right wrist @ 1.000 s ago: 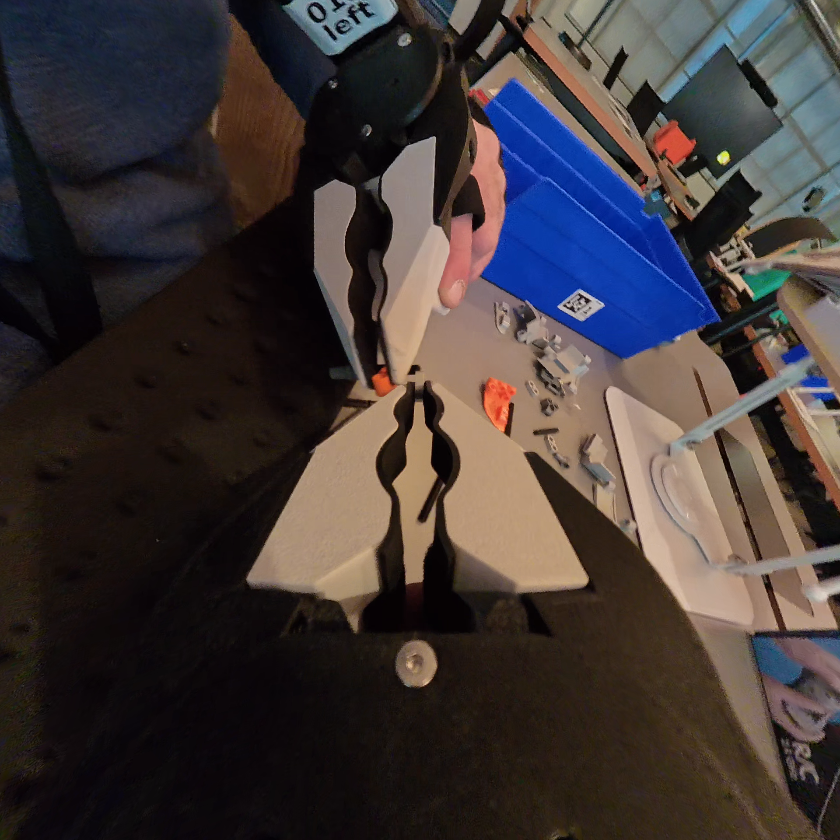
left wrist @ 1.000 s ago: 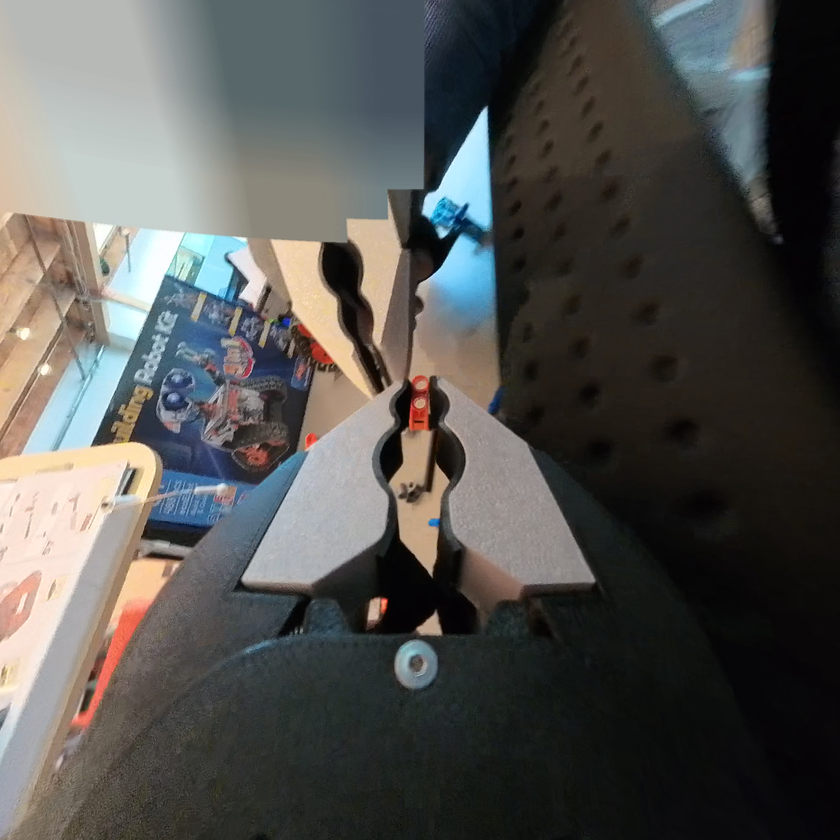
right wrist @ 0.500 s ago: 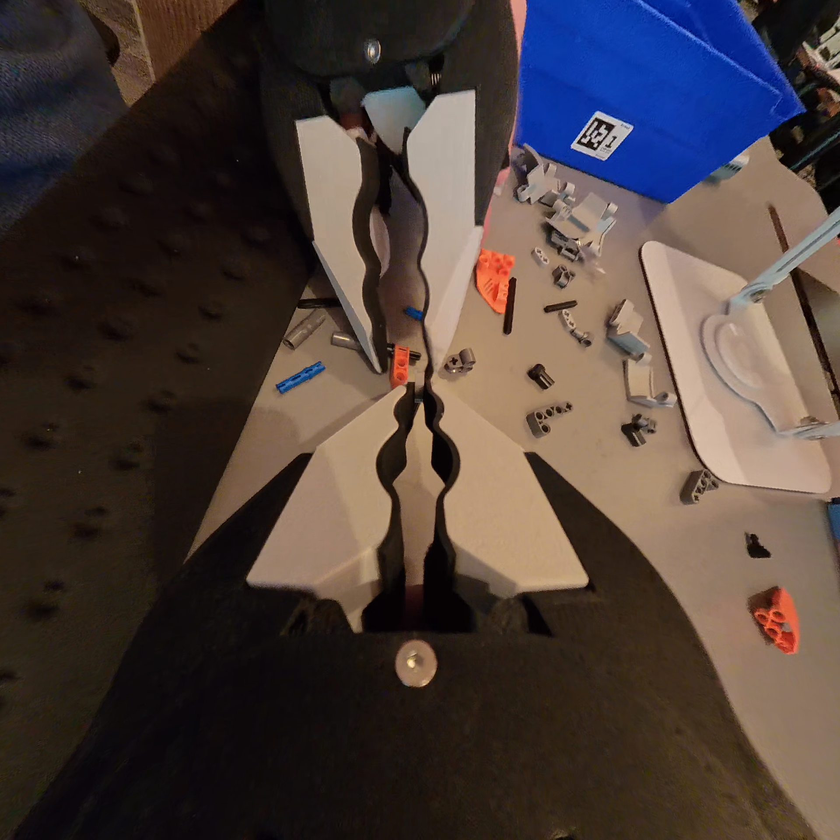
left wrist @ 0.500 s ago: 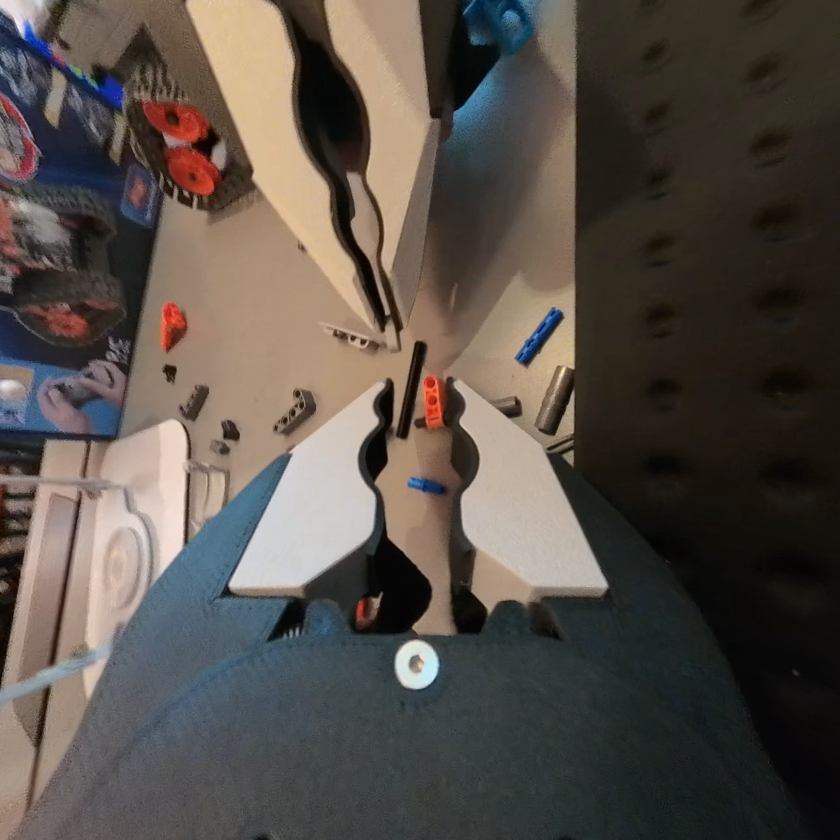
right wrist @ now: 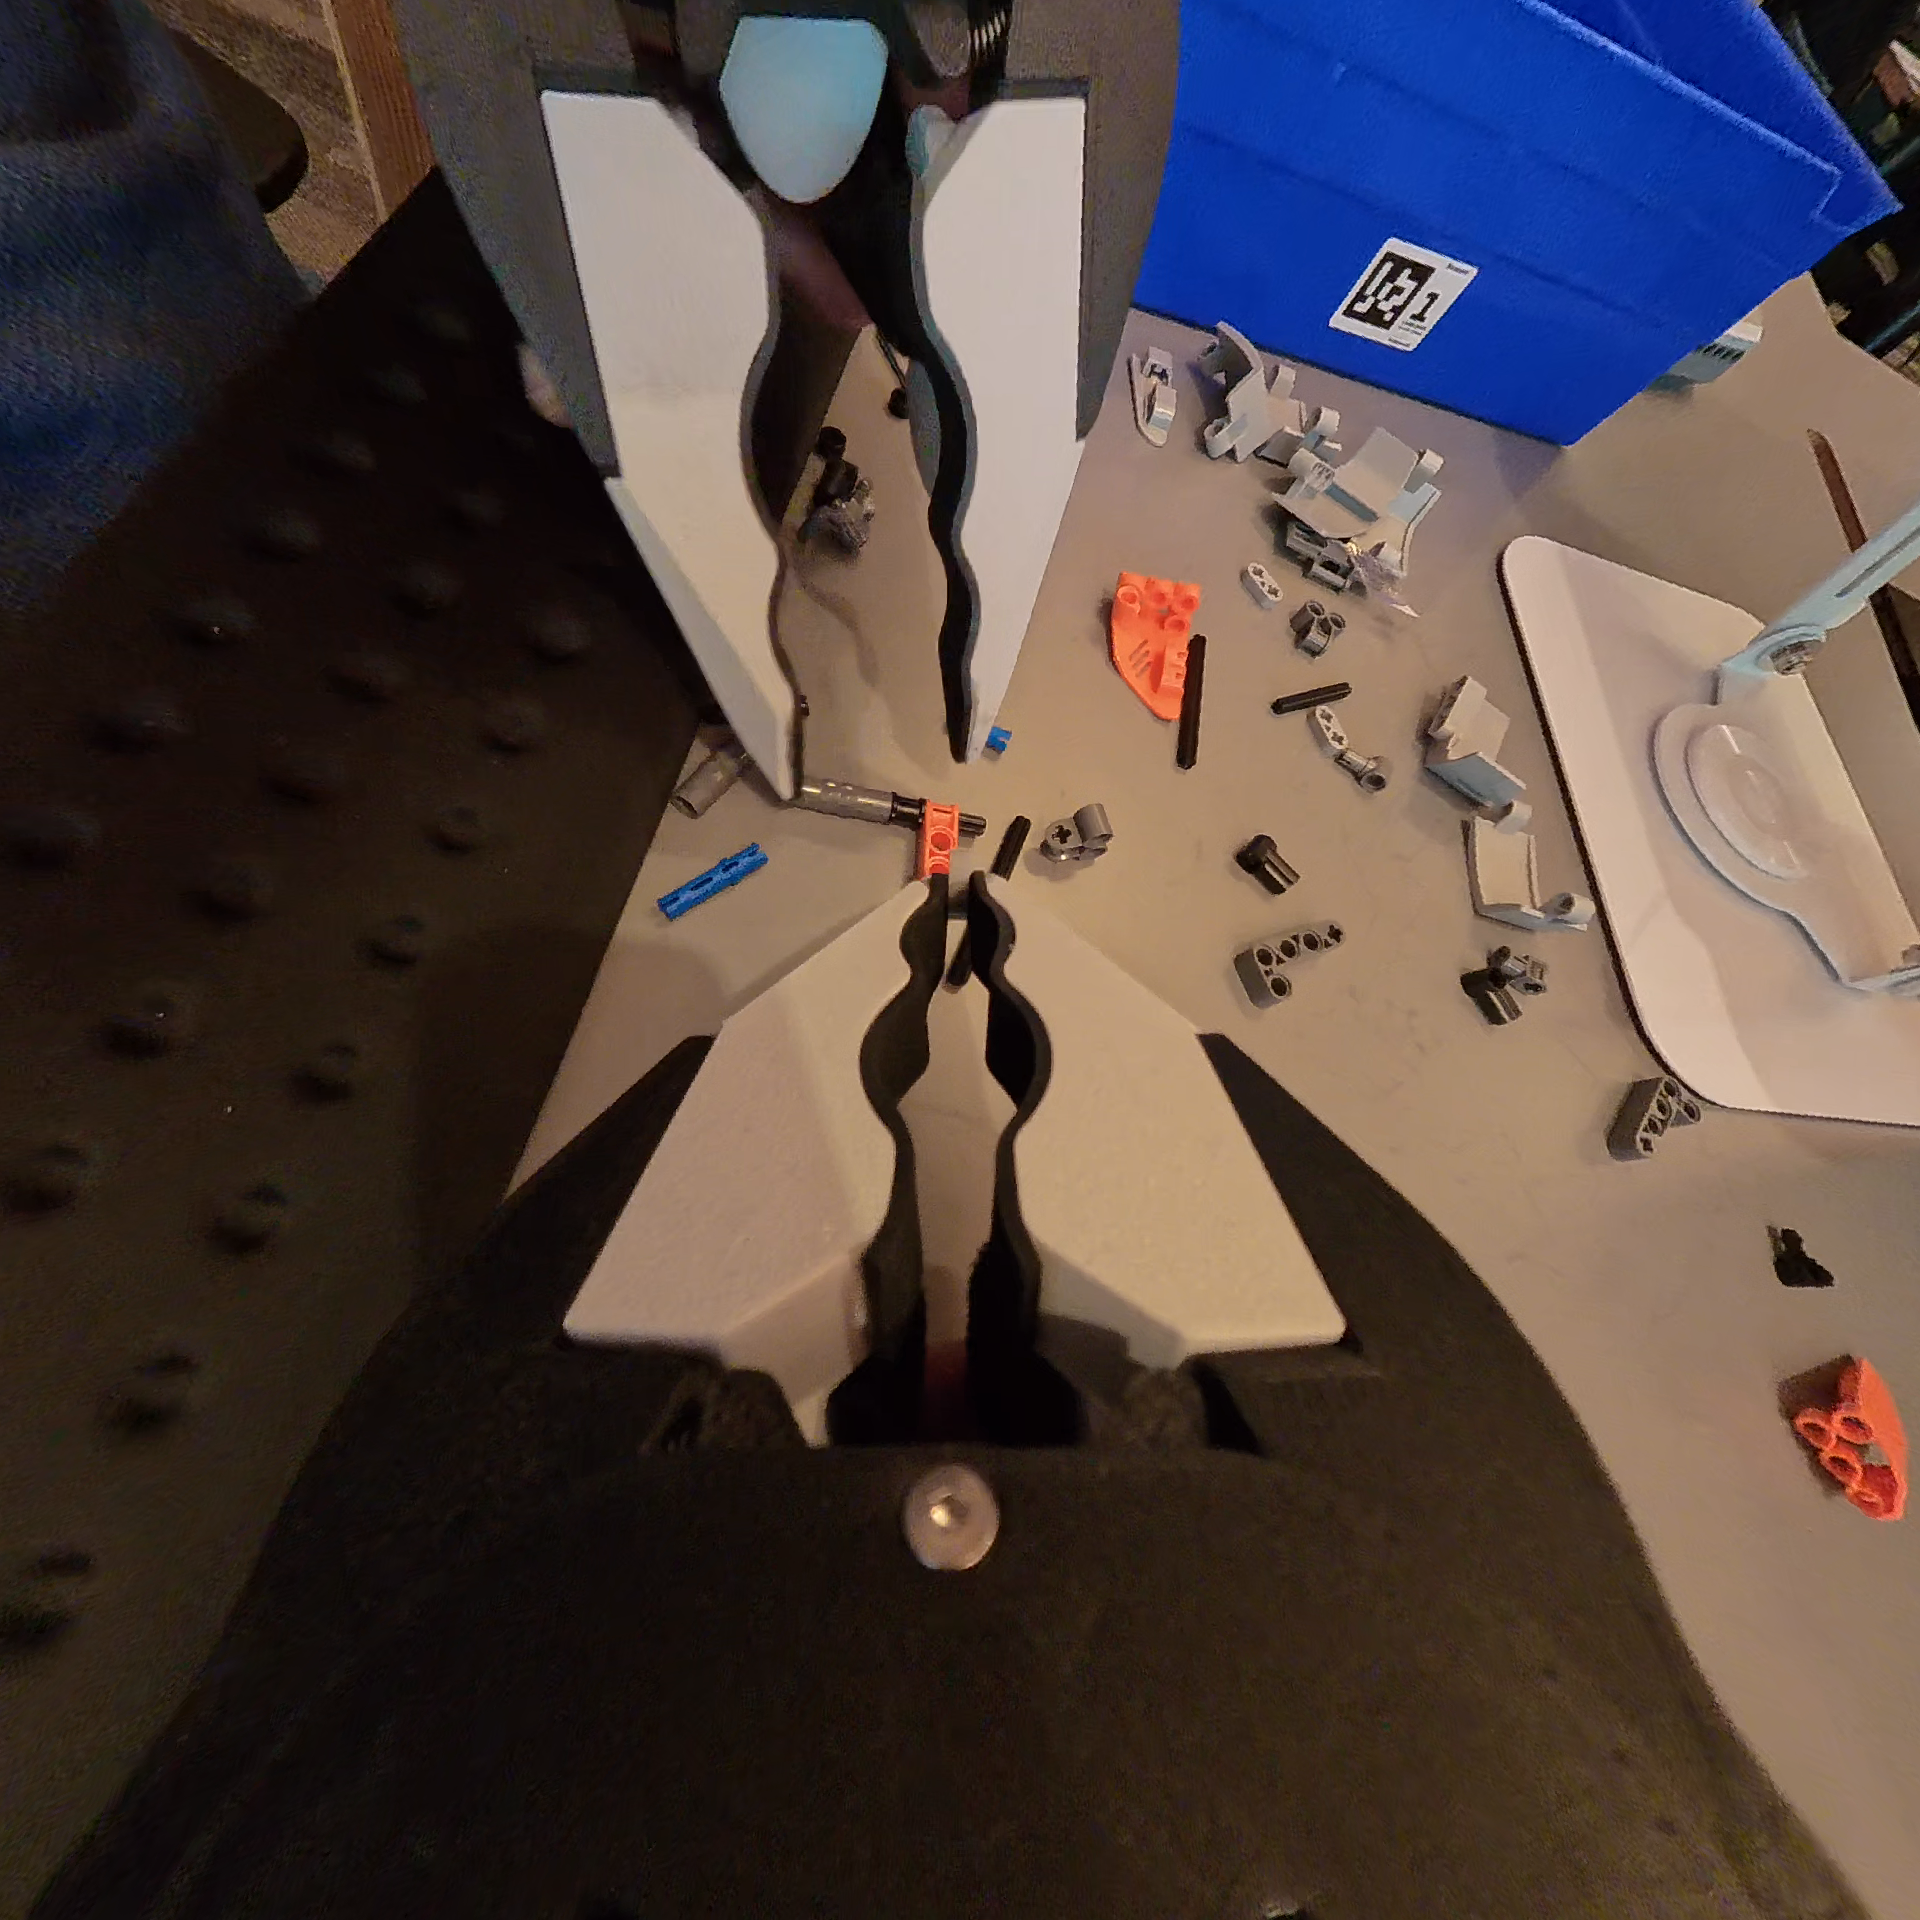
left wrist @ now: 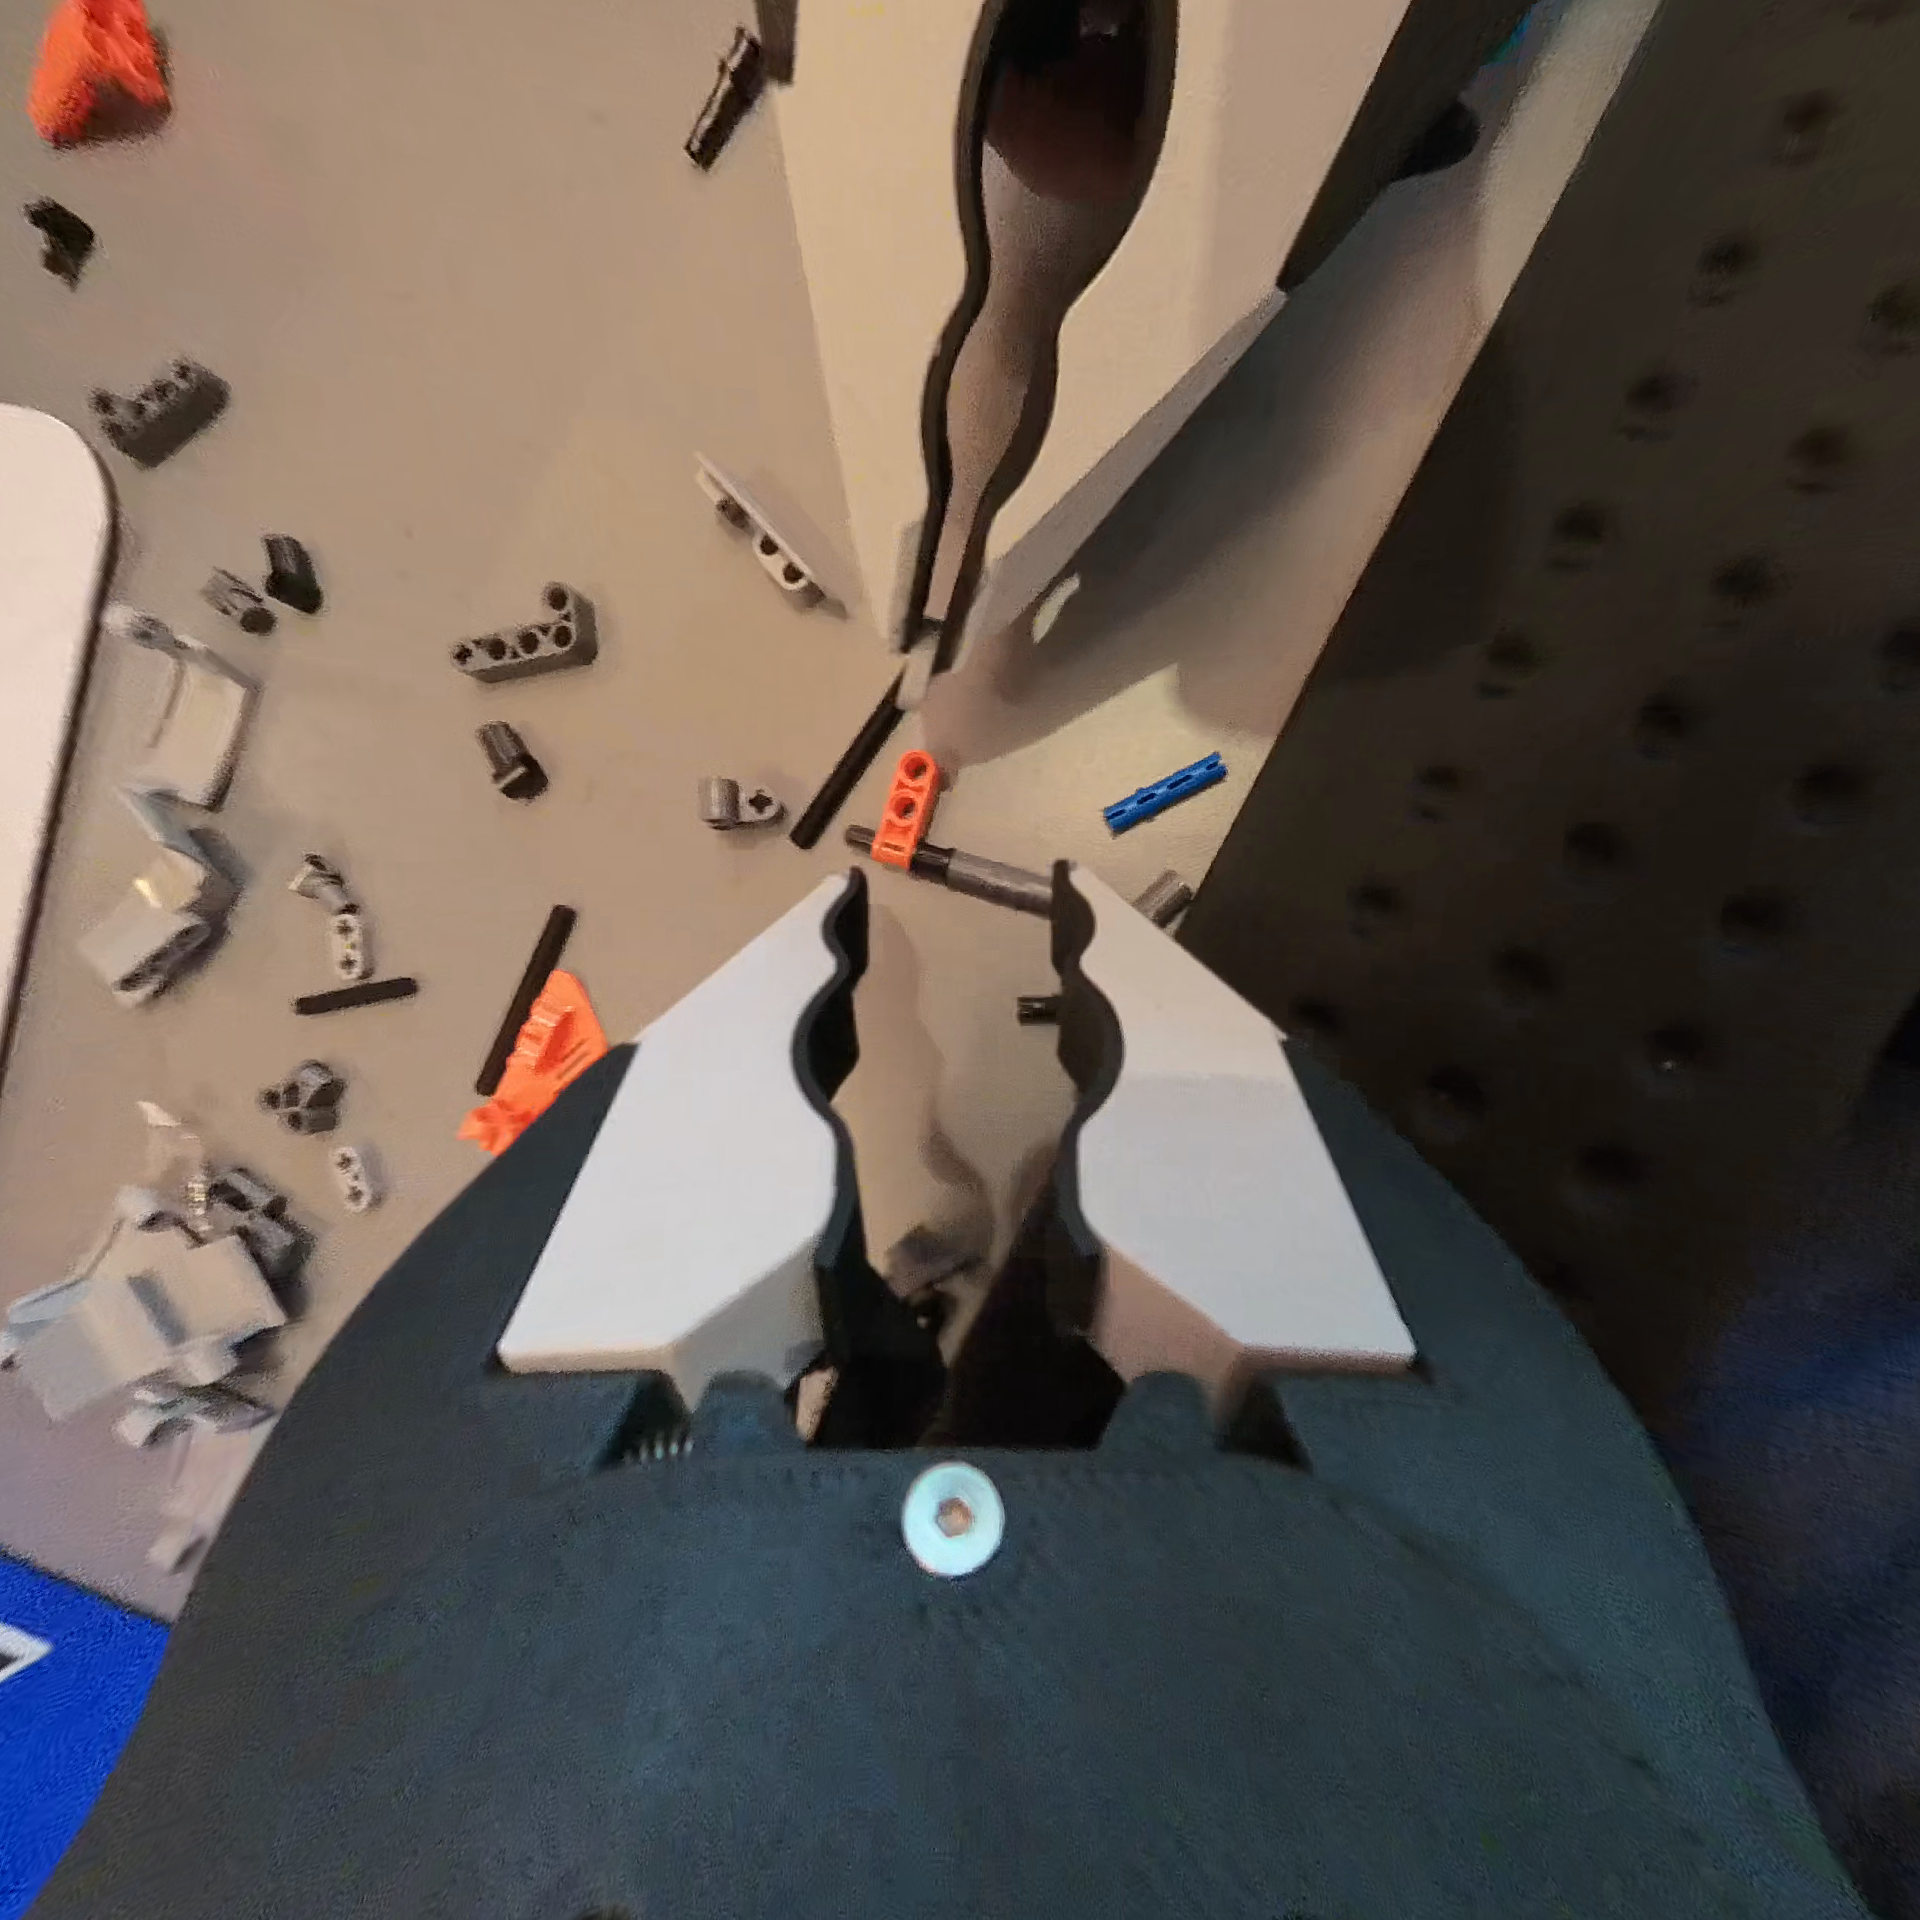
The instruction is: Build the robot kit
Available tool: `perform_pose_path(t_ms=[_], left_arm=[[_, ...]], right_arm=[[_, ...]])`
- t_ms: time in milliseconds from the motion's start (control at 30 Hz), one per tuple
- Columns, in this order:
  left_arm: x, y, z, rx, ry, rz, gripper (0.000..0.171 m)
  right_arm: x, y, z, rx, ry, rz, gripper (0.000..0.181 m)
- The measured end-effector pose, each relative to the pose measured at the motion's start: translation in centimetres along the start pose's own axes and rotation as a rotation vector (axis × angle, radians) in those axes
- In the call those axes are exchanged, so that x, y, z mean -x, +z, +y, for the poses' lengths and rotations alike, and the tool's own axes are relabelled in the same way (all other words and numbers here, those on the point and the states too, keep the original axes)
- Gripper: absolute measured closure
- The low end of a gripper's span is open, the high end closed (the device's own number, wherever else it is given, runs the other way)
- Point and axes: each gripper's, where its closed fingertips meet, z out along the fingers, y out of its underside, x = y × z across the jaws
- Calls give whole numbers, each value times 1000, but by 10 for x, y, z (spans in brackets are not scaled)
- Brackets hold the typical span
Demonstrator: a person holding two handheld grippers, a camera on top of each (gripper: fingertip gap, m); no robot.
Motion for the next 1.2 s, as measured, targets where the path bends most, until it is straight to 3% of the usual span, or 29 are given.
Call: perform_pose_path(t_ms=[200, 367, 533, 833, 1000, 1200], left_arm=[[3, 8, 1, 36, -42, -54, 139], [8, 11, 2, 39, -12, -88, 161], [17, 8, 7, 35, 93, -79, 162], [27, 13, 4, -39, 72, -125, 166], [34, 11, 0, -123, -15, -108, 166], [43, -13, -27, -369, -242, 13, 167]], right_arm=[[-1, -2, -1, -1, -2, 10, 181], [-1, -3, -3, -3, -11, 16, 181], [-3, -4, -1, 3, -8, 26, 180], [-7, -2, 2, 8, 24, 36, 181], [-16, -4, -1, -16, 74, 61, 180], [-36, -13, -12, -89, 121, 163, 180]])
